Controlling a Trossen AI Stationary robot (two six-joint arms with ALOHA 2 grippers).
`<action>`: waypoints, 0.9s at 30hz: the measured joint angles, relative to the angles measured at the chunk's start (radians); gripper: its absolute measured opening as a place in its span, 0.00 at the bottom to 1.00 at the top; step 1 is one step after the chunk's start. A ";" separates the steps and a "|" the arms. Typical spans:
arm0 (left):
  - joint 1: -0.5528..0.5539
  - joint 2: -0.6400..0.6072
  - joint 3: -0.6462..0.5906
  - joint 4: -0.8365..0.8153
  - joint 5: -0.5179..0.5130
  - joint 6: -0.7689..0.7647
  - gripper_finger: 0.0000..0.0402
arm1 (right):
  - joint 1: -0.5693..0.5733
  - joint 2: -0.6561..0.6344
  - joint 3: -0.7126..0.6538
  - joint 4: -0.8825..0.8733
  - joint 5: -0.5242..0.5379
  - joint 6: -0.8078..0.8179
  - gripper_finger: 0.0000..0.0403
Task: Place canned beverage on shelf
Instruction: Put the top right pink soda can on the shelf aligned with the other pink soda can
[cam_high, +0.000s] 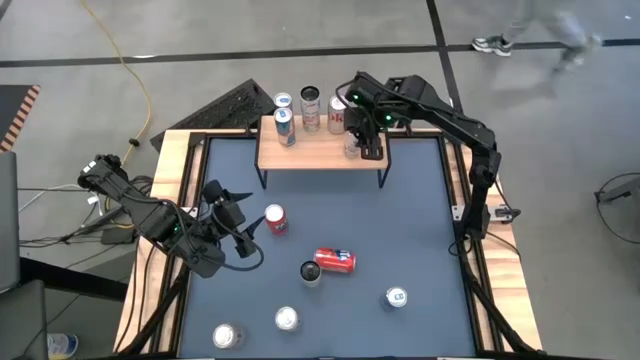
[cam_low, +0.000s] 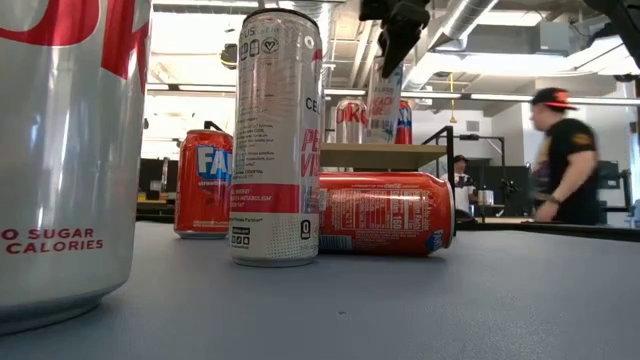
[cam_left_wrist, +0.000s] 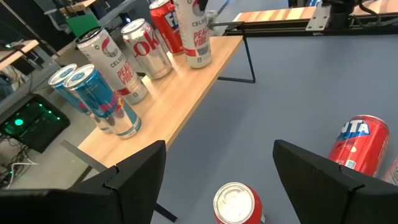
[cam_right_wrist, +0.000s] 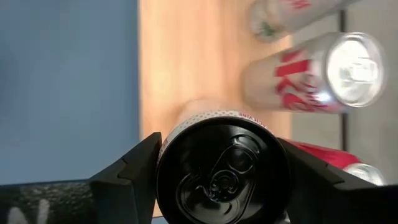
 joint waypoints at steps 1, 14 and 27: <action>0.000 0.000 0.000 0.000 0.000 0.000 0.72 | 0.002 0.000 0.000 0.007 0.017 0.000 0.65; 0.000 0.000 0.000 0.000 -0.001 0.004 0.72 | 0.011 0.000 0.000 0.030 0.023 0.046 0.66; 0.000 0.000 0.000 0.004 -0.028 0.004 0.72 | 0.013 0.001 0.016 0.012 -0.029 0.064 0.66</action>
